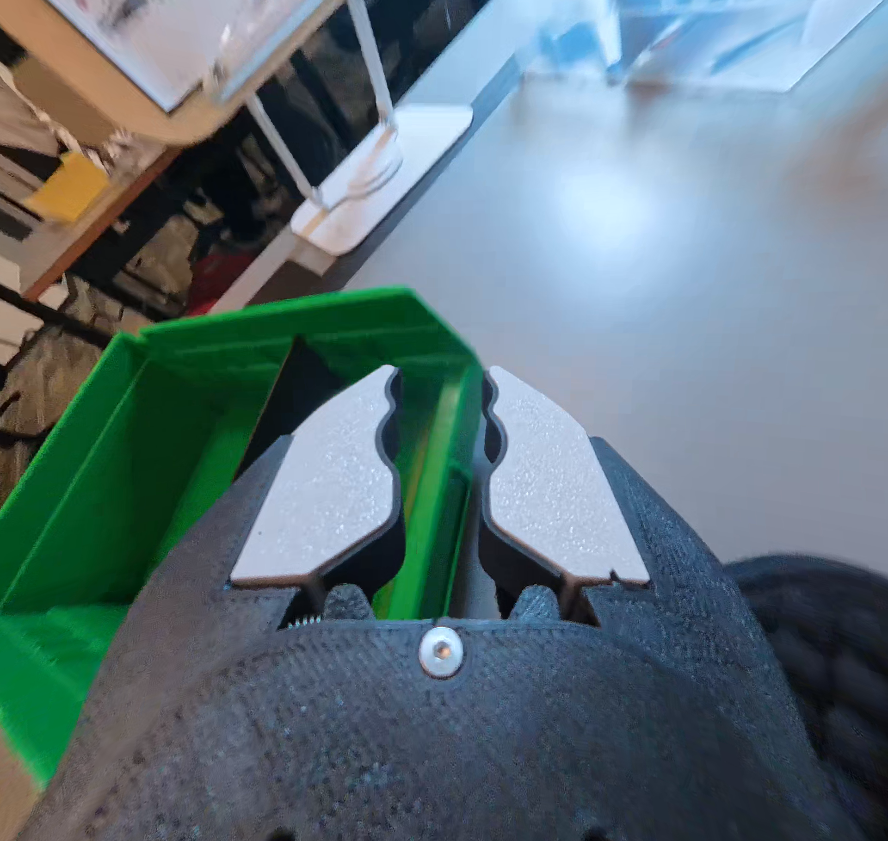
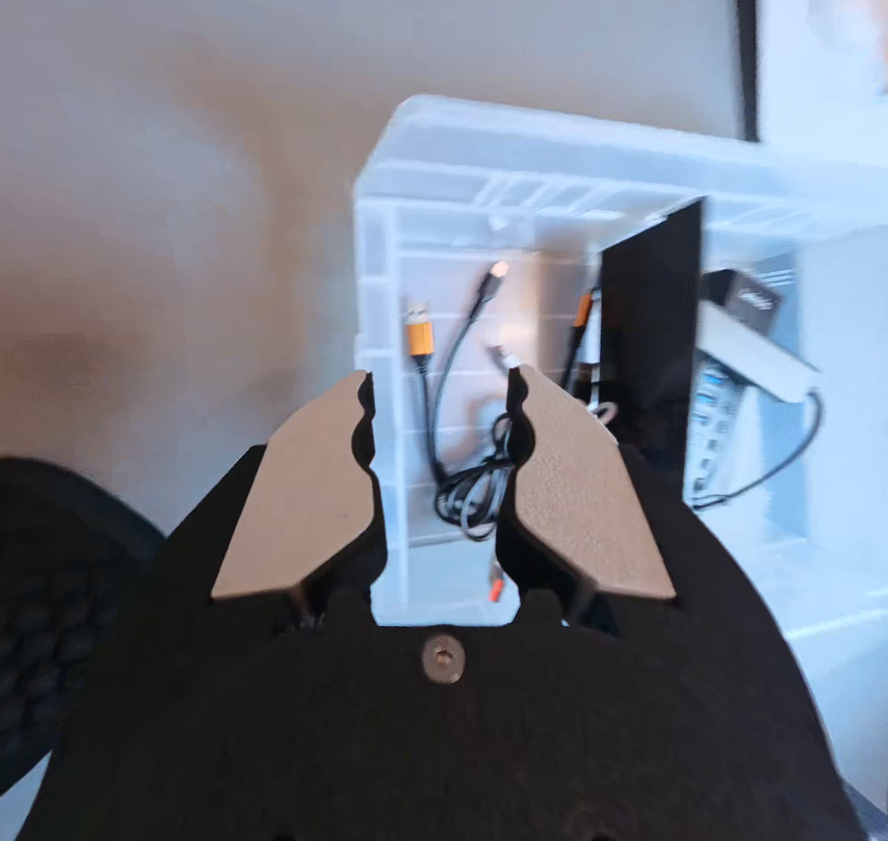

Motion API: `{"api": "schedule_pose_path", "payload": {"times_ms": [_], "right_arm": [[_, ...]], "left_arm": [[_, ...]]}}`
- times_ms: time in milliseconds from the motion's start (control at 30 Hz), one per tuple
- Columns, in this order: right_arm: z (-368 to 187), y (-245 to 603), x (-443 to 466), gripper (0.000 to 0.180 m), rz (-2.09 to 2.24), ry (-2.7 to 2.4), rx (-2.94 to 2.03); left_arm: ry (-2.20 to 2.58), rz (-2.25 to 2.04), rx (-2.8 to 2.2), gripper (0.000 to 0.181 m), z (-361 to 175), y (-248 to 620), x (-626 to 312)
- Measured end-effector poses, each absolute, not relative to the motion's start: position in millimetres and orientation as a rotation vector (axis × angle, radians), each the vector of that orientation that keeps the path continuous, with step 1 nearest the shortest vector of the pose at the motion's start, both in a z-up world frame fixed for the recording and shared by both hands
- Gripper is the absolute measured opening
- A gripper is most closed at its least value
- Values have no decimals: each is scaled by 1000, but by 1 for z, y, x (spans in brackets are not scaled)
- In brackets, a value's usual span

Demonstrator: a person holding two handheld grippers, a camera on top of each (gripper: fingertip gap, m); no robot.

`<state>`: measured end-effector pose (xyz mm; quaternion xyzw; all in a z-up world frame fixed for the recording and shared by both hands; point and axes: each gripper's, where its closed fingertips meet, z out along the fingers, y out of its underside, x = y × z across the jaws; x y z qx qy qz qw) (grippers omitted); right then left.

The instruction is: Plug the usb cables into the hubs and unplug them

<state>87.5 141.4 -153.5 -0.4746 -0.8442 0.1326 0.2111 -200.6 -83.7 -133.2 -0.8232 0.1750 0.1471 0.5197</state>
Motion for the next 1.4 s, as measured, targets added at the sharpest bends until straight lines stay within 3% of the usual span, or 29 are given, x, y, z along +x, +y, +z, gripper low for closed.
{"api": "schedule_pose_path", "payload": {"times_ms": [33,133,200,267,367,500,767,900,1100,1233,1400], "right_arm": [[-165,134,94,55,323,-2389,-1307],[-193,124,99,53,173,-2466,-1248],[-206,126,92,35,58,-2472,-1183],[-212,124,85,30,-1,-2480,-1147],[-212,123,85,31,-63,-2475,-1122],[-212,116,98,30,-54,-2464,-1103],[-206,68,122,32,-38,-2332,-973],[-170,29,137,33,262,-2155,-1032],[-93,83,202,33,557,-1478,-1331],[-118,132,246,51,643,-1156,-1628],[-164,142,224,63,772,-1091,-1779]], "left_arm": [[419,355,-2026,36,-137,-90,-209],[430,340,-2237,50,-160,-107,-229],[472,398,-2355,52,-178,-114,-242],[525,471,-2447,49,-194,-118,-252],[619,477,-2508,29,-213,-116,-249],[691,515,-2465,29,-216,-100,-241],[1047,416,-2274,31,-215,-56,-138],[1215,395,-2077,34,-196,-35,-69],[875,-71,-1838,30,-123,-35,32],[531,-300,-1820,40,-127,-24,65],[215,-395,-1874,57,-156,8,87]]}}
